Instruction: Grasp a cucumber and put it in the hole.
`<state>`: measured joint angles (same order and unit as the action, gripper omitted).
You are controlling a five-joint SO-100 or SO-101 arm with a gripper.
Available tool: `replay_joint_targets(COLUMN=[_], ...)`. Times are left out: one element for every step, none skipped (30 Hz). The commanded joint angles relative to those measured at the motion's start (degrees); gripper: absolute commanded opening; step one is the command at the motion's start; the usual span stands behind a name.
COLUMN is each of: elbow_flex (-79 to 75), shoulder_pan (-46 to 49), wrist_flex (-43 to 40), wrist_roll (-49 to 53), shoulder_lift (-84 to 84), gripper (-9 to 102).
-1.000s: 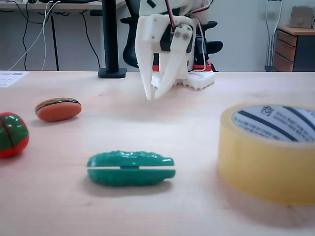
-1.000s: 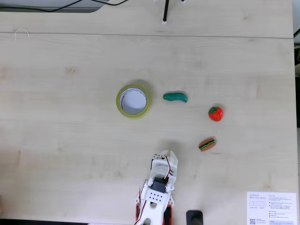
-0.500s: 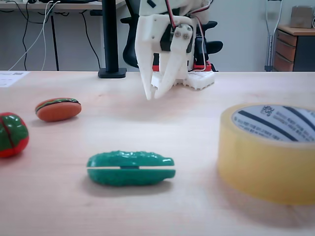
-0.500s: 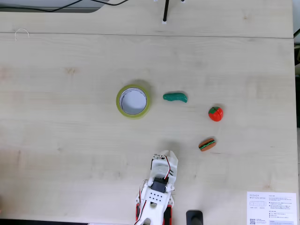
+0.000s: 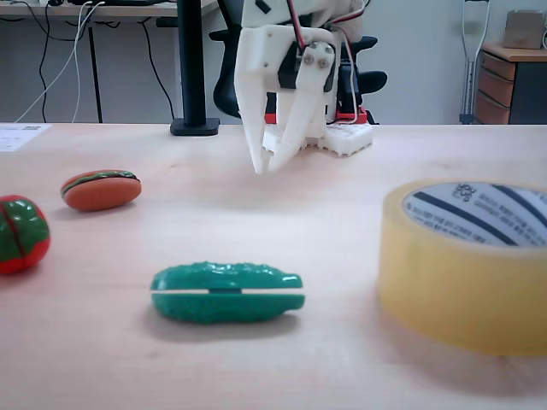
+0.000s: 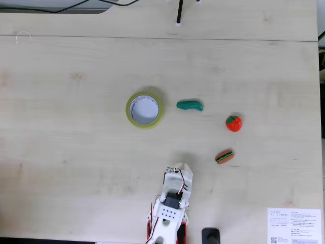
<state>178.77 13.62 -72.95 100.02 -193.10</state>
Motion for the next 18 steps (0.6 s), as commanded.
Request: replay_joint_targets(elbow_flex=[-0.62, -0.62, -0.62, -0.62, -0.62, -0.62, -0.62, -0.62, -0.62, -0.62, -0.62, -0.62, -0.62, -0.62, -0.62, -0.62, -0.62, -0.62], shoulder_pan=[0.00, 0.00, 0.00, 0.00, 0.00, 0.00, 0.00, 0.00, -0.09, -0.09, -0.09, -0.09, -0.09, -0.09, -0.09, -0.09, -0.09, -0.09], wrist_flex=[-0.62, -0.62, -0.62, -0.62, -0.62, -0.62, -0.62, -0.62, -0.70, -0.70, -0.79, -0.79, -0.79, -0.79, -0.79, -0.79, -0.79, -0.79], wrist_roll=[-0.44, -0.44, -0.44, -0.44, -0.44, -0.44, -0.44, -0.44, -0.44, -0.18, -0.44, -0.44, -0.44, -0.44, -0.44, -0.44, -0.44, -0.44], shoulder_lift=[0.09, 0.09, 0.09, 0.09, 0.09, 0.09, 0.09, 0.09, 0.09, 0.09, 0.09, 0.09, 0.09, 0.09, 0.09, 0.09, 0.09, 0.09], gripper=[0, 0, 0, 0, 0, 0, 0, 0, 0, 1, 2, 2, 2, 2, 2, 2, 1, 0])
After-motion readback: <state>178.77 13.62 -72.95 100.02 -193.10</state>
